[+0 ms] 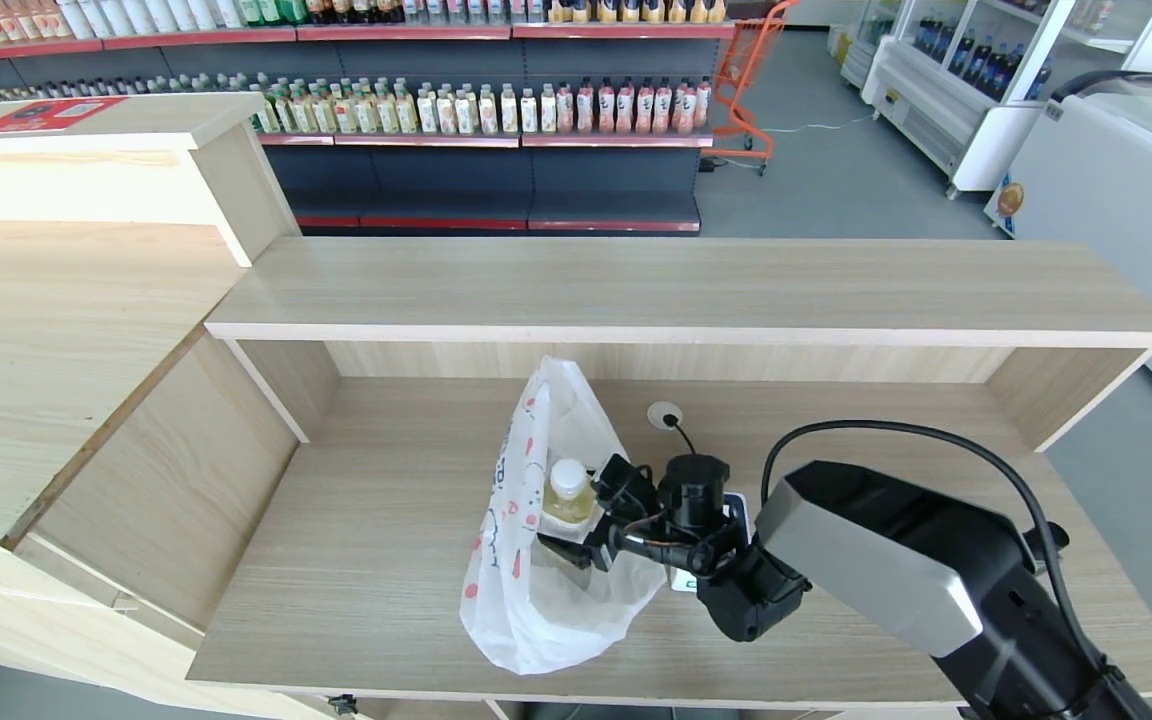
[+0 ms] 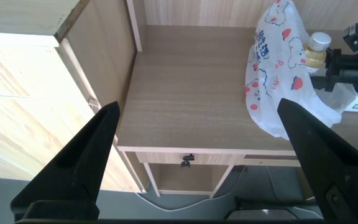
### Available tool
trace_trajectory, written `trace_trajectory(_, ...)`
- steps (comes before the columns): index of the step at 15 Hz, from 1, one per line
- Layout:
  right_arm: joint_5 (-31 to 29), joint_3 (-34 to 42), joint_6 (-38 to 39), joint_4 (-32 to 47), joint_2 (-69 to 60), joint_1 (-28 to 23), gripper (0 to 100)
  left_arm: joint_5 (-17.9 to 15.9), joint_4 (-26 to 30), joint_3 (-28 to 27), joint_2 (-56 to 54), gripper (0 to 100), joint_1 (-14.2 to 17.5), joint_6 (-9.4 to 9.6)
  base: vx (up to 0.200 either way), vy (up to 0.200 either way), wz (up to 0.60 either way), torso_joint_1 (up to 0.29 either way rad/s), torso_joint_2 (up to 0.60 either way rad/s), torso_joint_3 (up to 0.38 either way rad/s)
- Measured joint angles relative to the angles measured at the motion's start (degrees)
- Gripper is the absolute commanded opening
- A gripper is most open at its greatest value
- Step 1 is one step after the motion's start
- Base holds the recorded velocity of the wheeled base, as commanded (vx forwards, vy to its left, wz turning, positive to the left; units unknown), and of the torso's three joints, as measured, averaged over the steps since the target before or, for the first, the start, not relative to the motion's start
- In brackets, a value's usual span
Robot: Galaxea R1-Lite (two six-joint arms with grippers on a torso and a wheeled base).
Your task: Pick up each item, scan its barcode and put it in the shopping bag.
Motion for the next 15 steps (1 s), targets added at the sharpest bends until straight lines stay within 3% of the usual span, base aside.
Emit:
trace_trajectory(5,-0.27,5.99,13.02,0.39,-5.46,-0.88,100,0.0,0.0,0.0,0.0,100,0.0,0.0,0.0,0.0,0.0,0.0,0.0,0.0)
trace_trajectory(9,-5.5,13.01,25.62,3.45,-15.27,-1.73,100,0.0,0.0,0.0,0.0,100,0.0,0.0,0.0,0.0,0.0,0.0,0.0,0.0)
trace_trajectory(15,-10.26,27.5,29.21,14.92,-37.1,-9.25,100,0.0,0.0,0.0,0.0,100,0.0,0.0,0.0,0.0,0.0,0.0,0.0,0.0)
